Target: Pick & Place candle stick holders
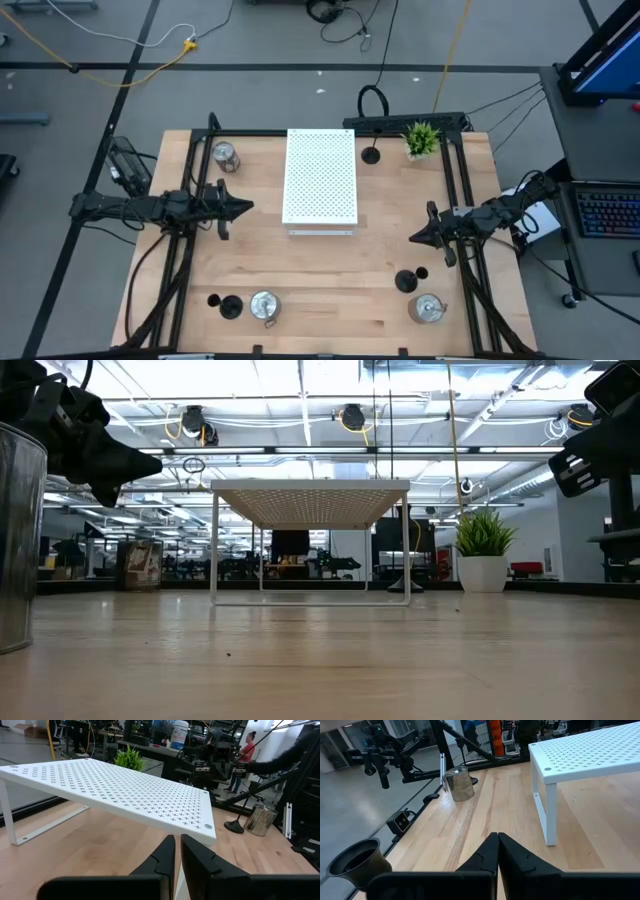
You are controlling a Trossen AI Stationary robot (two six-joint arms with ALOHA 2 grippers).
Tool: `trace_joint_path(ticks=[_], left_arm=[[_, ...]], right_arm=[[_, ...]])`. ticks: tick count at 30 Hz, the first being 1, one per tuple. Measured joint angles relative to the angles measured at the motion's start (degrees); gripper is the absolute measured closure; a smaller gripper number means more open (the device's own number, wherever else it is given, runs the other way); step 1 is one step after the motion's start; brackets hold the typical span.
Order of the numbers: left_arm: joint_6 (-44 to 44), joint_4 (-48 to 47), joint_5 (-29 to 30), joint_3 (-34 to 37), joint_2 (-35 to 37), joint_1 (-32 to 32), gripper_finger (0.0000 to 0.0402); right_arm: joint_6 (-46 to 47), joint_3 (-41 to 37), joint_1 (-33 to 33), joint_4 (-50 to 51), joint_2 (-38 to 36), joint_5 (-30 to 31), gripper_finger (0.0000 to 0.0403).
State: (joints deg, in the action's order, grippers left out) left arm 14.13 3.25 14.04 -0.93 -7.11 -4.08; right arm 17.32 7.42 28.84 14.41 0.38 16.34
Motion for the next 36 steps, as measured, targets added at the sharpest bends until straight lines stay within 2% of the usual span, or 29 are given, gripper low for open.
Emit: trace_joint_path(ticks=[21, 23, 26, 28, 36], left_arm=[[0.0, 0.0, 0.0, 0.0, 0.0, 0.0, 0.0369], [0.0, 0.0, 0.0, 0.0, 0.0, 0.0, 0.0369], [0.0, 0.0, 0.0, 0.0, 0.0, 0.0, 0.0369], [0.0, 0.0, 0.0, 0.0, 0.0, 0.0, 0.0369], [0.0, 0.0, 0.0, 0.0, 0.0, 0.0, 0.0369]], right_arm=[[-0.2, 0.0, 0.0, 0.0, 0.0, 0.0, 0.0403], [-3.8, 0.0, 0.0, -0.1, 0.0, 1.2, 0.0403], [-13.3, 0.0, 0.0, -0.3, 0.0, 7.7, 0.0403], [-17.3, 0.0, 0.0, -0.2, 0.0, 9.1, 0.0403], [-19.6, 0.0, 0.0, -0.2, 0.0, 9.1, 0.0403]])
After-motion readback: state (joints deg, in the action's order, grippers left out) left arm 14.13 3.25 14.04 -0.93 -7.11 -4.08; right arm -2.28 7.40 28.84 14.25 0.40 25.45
